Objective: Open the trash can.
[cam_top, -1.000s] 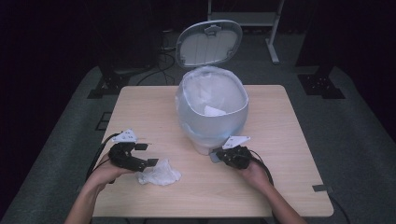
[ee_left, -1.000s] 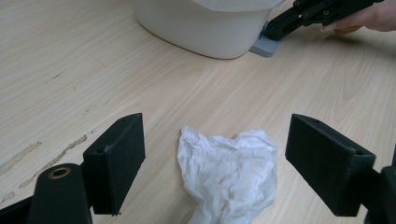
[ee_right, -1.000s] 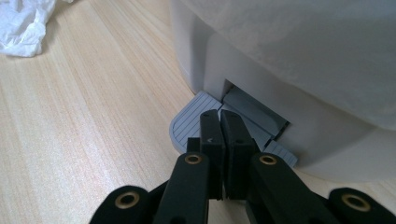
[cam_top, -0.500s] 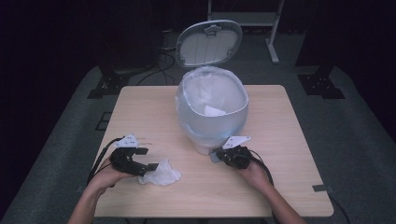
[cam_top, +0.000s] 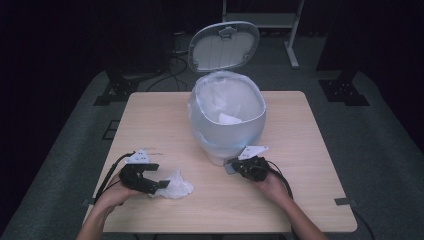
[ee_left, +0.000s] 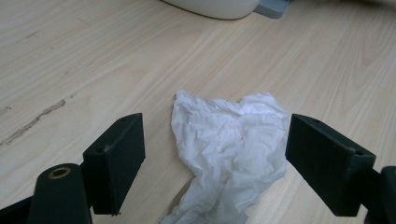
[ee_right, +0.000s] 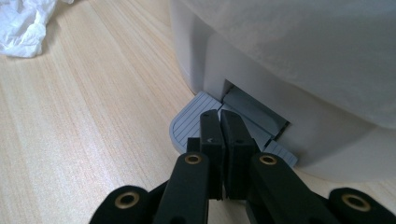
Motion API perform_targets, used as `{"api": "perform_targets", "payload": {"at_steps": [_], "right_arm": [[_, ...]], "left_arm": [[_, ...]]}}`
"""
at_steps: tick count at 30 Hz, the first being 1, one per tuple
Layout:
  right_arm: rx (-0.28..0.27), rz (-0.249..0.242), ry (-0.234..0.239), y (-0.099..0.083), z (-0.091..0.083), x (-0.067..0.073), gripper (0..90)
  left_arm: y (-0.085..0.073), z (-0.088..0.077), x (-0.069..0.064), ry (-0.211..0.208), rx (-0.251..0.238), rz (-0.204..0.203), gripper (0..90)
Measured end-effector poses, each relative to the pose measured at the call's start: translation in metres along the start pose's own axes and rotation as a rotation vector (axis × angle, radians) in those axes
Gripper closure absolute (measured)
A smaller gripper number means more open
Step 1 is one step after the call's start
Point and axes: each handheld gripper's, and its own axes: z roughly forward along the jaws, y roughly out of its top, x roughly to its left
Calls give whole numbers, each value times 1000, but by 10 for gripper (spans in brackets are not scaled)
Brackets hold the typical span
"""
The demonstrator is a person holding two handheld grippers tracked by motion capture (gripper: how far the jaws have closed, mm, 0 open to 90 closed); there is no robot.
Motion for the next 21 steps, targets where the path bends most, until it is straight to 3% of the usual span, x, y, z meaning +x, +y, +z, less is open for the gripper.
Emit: {"api": "perform_targets", "payload": {"at_steps": [21], "right_arm": [[-5, 9, 3, 0, 0, -1, 878]], "left_arm": [[-14, 14, -2, -6, 73, 11, 193]]}}
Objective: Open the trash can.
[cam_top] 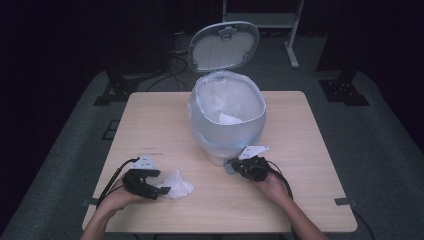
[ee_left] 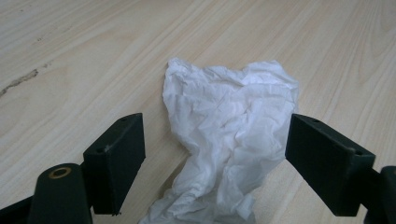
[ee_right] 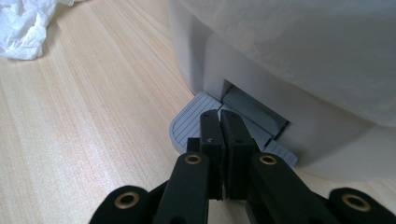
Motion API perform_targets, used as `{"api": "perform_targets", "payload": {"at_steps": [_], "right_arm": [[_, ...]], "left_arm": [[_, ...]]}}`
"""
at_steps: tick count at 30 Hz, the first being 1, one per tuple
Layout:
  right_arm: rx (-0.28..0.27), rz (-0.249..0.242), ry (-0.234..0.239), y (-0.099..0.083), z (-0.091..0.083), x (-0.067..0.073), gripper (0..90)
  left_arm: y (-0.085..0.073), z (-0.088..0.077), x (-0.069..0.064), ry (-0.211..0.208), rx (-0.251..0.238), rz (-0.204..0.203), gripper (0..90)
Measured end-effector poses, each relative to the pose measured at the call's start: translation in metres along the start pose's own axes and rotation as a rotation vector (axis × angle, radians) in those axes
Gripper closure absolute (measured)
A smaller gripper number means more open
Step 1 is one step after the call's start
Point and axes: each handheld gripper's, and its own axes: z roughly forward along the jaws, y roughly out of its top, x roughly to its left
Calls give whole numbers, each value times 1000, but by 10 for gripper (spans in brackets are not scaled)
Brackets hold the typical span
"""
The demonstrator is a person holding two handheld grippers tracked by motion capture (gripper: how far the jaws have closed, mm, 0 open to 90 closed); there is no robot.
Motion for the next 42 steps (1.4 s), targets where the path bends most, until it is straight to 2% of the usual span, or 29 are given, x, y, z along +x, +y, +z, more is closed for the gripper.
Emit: {"api": "perform_targets", "payload": {"at_steps": [15, 17, 20, 25, 30, 36, 38, 41, 42], "right_arm": [[1, 3, -1, 0, 0, 0, 877], [1, 3, -1, 0, 0, 0, 877], [0, 4, -2, 0, 0, 0, 877], [0, 4, -2, 0, 0, 0, 877], [-2, 3, -3, 0, 0, 0, 877], [-1, 2, -6, 0, 0, 1, 877], [-1, 1, -6, 0, 0, 1, 876], [0, 2, -5, 0, 0, 1, 874], [0, 2, -5, 0, 0, 1, 874]], "left_arm": [[-12, 11, -2, 5, 20, 22, 258], [-13, 12, -3, 4, 17, 32, 323], [-14, 12, -4, 13, 18, 43, 374], [-13, 12, -6, 30, 9, 44, 478], [-14, 13, -10, 74, -5, 51, 617], [-17, 14, -13, 109, -31, 35, 740], [-17, 15, -13, 117, -35, 11, 783], [-19, 16, -10, 104, -71, -45, 831], [-20, 16, -9, 102, -75, -51, 855]]}}
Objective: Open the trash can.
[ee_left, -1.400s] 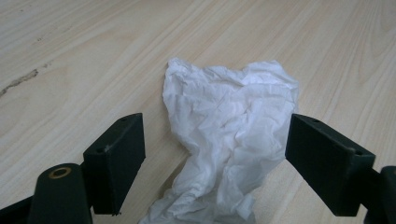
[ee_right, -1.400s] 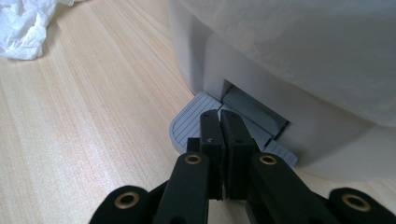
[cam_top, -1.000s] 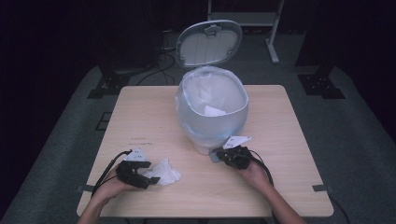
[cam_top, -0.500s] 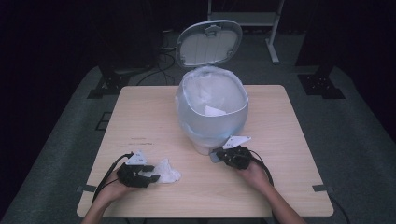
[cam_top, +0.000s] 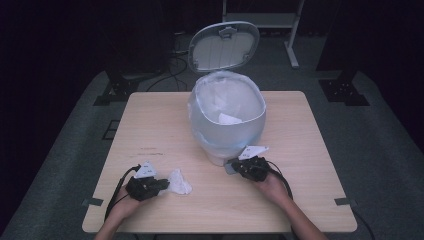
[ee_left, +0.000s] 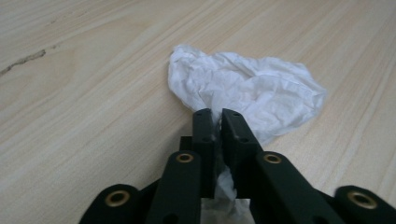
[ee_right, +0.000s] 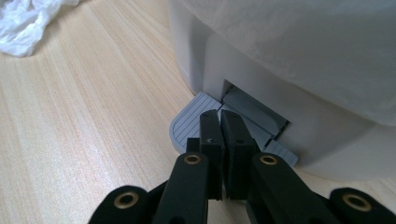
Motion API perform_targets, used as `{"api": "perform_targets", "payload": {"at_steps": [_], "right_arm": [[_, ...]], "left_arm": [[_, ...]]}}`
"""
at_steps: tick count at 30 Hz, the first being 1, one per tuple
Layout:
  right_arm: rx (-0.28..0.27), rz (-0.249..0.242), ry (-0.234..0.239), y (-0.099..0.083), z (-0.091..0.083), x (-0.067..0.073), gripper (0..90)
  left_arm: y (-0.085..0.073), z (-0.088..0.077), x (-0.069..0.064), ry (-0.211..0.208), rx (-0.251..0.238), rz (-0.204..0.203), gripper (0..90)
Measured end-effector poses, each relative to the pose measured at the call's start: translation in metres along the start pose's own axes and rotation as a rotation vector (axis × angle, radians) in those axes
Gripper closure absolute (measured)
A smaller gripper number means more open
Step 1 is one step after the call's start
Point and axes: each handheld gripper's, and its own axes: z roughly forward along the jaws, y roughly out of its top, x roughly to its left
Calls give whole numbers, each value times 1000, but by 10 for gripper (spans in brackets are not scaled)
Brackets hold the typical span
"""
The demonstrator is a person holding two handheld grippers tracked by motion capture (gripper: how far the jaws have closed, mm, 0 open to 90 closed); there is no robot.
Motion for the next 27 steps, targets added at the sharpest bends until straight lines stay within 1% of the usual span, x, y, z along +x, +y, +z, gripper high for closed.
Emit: {"api": "perform_targets", "payload": {"at_steps": [5, 8, 11, 14, 18, 24, 27], "right_arm": [[0, -1, 1, 0, 0, 0, 874], [0, 0, 3, 0, 0, 0, 874], [-1, -1, 2, 0, 0, -1, 874], [-2, -1, 3, 0, 0, -1, 874], [-2, -1, 2, 0, 0, 0, 874], [-2, -2, 3, 0, 0, -1, 874], [-2, -4, 3, 0, 0, -1, 874]], "left_arm": [[0, -1, 1, 8, -3, -9, 869], [1, -5, 3, 0, -22, -26, 869], [5, -13, 4, -14, -48, -42, 869], [9, -19, 5, -8, -47, -37, 867], [14, -25, 5, -11, -50, -46, 866], [21, -37, 6, -28, -82, -62, 858], [25, -43, 6, -24, -90, -61, 853]]}}
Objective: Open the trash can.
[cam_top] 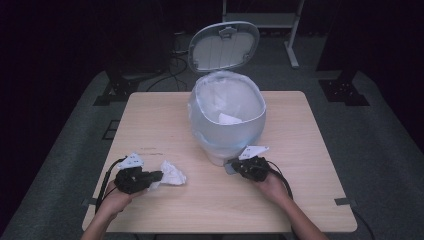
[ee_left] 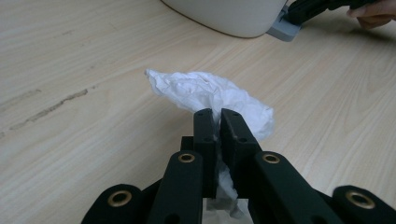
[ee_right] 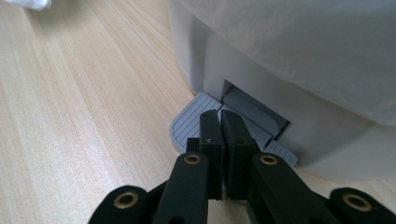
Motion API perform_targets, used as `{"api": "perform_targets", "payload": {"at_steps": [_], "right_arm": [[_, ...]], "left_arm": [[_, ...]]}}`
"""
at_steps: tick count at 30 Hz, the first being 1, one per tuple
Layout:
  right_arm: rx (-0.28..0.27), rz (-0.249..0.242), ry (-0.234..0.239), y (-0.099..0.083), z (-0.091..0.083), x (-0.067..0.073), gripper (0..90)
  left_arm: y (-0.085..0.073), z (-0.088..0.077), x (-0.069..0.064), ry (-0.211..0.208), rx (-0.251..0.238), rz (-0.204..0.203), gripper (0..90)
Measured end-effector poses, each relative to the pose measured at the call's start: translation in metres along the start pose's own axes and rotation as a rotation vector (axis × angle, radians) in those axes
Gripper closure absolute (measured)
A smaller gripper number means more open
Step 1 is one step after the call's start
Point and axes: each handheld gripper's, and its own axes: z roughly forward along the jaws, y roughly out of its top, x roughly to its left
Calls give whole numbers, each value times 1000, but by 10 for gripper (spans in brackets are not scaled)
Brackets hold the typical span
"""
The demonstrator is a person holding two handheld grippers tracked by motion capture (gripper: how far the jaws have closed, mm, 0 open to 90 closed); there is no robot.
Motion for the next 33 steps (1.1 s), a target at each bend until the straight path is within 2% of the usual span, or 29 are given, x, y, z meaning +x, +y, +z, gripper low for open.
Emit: {"api": "perform_targets", "payload": {"at_steps": [5, 12, 18, 33], "right_arm": [[2, 3, 0, 0, 0, 0, 874], [2, 3, 0, 0, 0, 0, 874], [3, 1, -1, 0, 0, 1, 874], [2, 0, -1, 0, 0, 1, 873]], "left_arm": [[7, -9, -2, -5, -13, -3, 854], [14, -21, -2, 17, -24, -5, 846], [20, -31, -2, 14, -40, -12, 847], [43, -53, -6, -20, -83, -7, 848]]}}
